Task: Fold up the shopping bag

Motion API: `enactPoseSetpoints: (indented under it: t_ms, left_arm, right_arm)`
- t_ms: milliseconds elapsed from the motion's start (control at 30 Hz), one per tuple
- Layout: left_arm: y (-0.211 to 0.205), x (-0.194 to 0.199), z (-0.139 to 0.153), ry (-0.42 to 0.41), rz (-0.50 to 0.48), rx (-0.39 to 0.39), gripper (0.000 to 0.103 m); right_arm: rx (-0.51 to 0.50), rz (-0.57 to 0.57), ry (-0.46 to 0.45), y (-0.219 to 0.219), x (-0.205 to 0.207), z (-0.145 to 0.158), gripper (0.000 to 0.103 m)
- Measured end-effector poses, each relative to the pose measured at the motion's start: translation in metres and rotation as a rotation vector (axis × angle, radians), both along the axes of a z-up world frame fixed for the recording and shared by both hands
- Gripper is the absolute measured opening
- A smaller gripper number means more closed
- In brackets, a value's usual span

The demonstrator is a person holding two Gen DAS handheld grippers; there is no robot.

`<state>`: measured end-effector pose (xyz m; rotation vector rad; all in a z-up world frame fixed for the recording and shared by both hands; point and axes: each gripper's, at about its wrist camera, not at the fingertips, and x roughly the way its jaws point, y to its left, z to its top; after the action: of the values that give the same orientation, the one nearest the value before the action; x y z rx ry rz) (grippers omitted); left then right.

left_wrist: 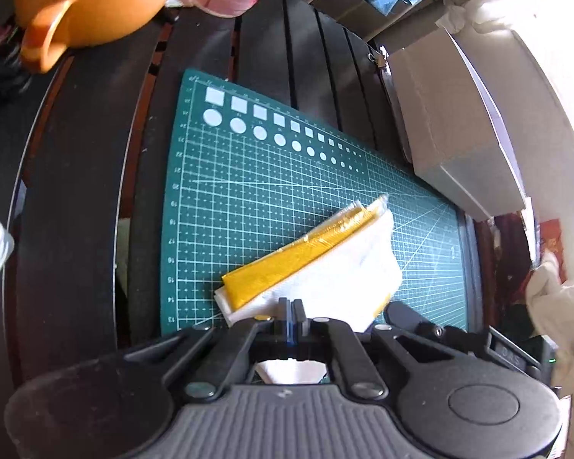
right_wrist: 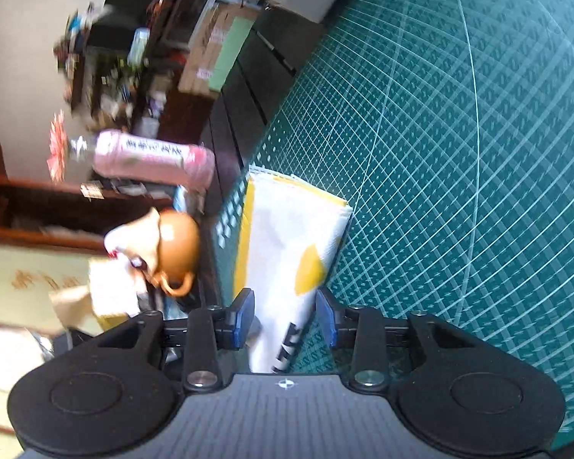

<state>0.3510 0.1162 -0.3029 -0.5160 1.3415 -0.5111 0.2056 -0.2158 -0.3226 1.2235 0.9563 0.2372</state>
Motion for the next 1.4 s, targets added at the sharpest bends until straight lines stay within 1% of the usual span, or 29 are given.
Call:
enactPoseSetpoints:
  t_ms: [67,167,233,333,400,433,467,500,600,667,700,733,800,833,867,933,1000,1033,1067,1133,1200,1233,1333,1400]
  left_arm:
    - [0.001,0.001,-0.002,0.009,-0.003,-0.015,0.004]
    - [0.001,0.002,-0.003,0.012,-0.01,-0.021,0.004]
    - [0.0,0.002,-0.003,0.011,-0.015,-0.023,0.004]
    - [-0.002,0.003,-0.004,0.012,-0.015,-0.028,0.004]
    - [-0.002,0.003,-0.004,0.012,-0.015,-0.03,0.004]
    - [-0.002,0.003,-0.004,0.012,-0.016,-0.031,0.004]
    - [-0.002,0.003,-0.004,0.013,-0.015,-0.034,0.004]
    - [0.0,0.004,-0.005,0.017,-0.012,-0.041,0.004]
    - [0.002,0.003,-0.006,0.016,-0.01,-0.053,0.004]
    - [0.003,0.002,-0.007,0.007,-0.015,-0.07,0.004]
    - [0.005,0.001,-0.007,0.006,-0.013,-0.094,0.003]
    - [0.011,0.002,-0.004,0.015,-0.001,-0.144,0.003]
    - [0.021,0.002,0.004,0.016,0.021,-0.24,0.015]
    - [0.027,0.001,0.013,-0.025,0.031,-0.281,0.03]
    - [0.033,0.0,0.021,-0.066,0.04,-0.322,0.049]
    - [0.039,-0.002,0.03,-0.113,0.049,-0.371,0.056]
    - [0.039,-0.005,0.038,-0.145,0.04,-0.444,0.063]
    - [0.038,-0.006,0.04,-0.154,0.03,-0.482,0.072]
    - [0.035,-0.007,0.042,-0.161,0.014,-0.522,0.077]
    - [0.029,-0.01,0.046,-0.164,-0.027,-0.574,0.077]
    - [0.018,-0.016,0.056,-0.193,-0.127,-0.672,0.077]
    - [0.014,-0.02,0.061,-0.212,-0.157,-0.702,0.078]
    - [0.004,-0.03,0.074,-0.262,-0.222,-0.749,0.079]
    - [-0.001,-0.036,0.078,-0.283,-0.248,-0.738,0.08]
  right_arm:
    - [0.007,0.003,-0.002,0.004,0.007,-0.003,0.03]
    - [0.001,0.06,-0.007,0.011,0.024,-0.005,0.029]
    - [0.025,0.094,0.015,0.017,0.041,-0.008,0.028]
    - [0.045,0.13,0.039,0.024,0.063,-0.01,0.025]
    - [0.041,0.151,0.035,0.031,0.076,-0.01,0.022]
    - [0.026,0.166,0.029,0.038,0.084,-0.01,0.017]
    - [0.004,0.179,0.024,0.042,0.085,-0.008,0.009]
    - [-0.02,0.193,0.017,0.047,0.087,-0.007,0.008]
    - [-0.038,0.227,-0.002,0.05,0.091,-0.003,0.008]
    - [-0.077,0.258,-0.023,0.055,0.096,0.002,0.007]
    - [-0.097,0.27,-0.029,0.057,0.098,0.005,0.007]
    - [-0.109,0.281,-0.026,0.059,0.101,0.01,0.007]
    - [-0.084,0.281,-0.034,0.055,0.1,0.015,0.007]
    - [-0.069,0.273,-0.055,0.049,0.096,0.021,0.007]
    - [-0.055,0.264,-0.077,0.042,0.093,0.028,0.007]
    - [-0.003,0.234,-0.117,0.023,0.081,0.042,0.007]
    - [0.058,0.2,-0.154,0.0,0.067,0.057,0.007]
    - [0.079,0.195,-0.171,-0.006,0.062,0.064,0.007]
    - [0.099,0.192,-0.185,-0.011,0.057,0.07,0.007]
    - [0.159,0.193,-0.215,-0.018,0.048,0.081,0.007]
    - [0.218,0.199,-0.235,-0.02,0.041,0.089,0.007]
    - [0.243,0.207,-0.237,-0.017,0.039,0.092,0.007]
    - [0.287,0.237,-0.248,-0.009,0.032,0.098,0.008]
    - [0.312,0.264,-0.284,-0.007,0.028,0.103,0.008]
